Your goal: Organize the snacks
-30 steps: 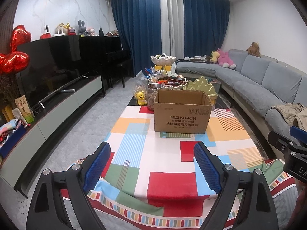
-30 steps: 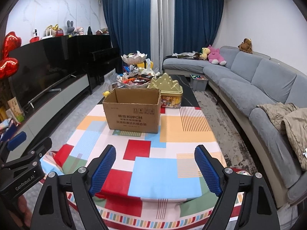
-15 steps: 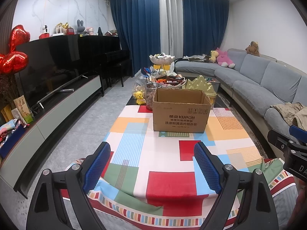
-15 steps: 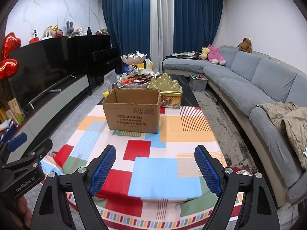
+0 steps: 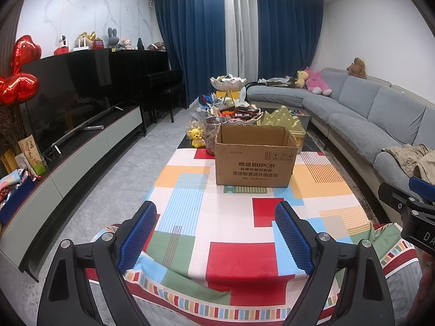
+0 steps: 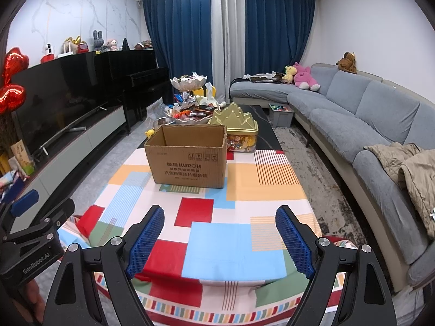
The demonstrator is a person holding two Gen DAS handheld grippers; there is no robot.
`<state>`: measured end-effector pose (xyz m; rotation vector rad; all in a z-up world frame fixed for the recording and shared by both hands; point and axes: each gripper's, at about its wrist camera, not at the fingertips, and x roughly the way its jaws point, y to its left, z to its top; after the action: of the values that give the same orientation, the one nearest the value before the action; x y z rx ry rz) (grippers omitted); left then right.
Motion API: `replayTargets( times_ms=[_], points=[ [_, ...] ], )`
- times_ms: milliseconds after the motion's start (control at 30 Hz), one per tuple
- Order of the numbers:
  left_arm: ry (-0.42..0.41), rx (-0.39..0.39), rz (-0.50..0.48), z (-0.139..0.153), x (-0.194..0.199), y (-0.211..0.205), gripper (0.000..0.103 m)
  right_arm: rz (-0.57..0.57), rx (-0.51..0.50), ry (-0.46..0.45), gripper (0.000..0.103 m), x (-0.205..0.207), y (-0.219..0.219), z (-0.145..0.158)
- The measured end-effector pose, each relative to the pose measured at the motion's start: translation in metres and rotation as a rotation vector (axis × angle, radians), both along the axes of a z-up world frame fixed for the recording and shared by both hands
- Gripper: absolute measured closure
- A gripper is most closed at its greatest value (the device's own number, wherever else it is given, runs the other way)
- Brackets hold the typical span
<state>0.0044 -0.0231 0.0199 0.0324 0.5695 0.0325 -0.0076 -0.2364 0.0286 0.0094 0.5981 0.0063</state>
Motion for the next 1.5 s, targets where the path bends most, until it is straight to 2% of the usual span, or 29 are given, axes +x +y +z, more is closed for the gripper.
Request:
replayTargets(
  times_ms=[1500],
  points=[
    [0.016, -0.015, -0.026, -0.0033, -0.0034, -0.0054, 0.011, -0.002, 0.004, -0.001, 0.018, -0.0006, -0.0011, 0.0007]
  ],
)
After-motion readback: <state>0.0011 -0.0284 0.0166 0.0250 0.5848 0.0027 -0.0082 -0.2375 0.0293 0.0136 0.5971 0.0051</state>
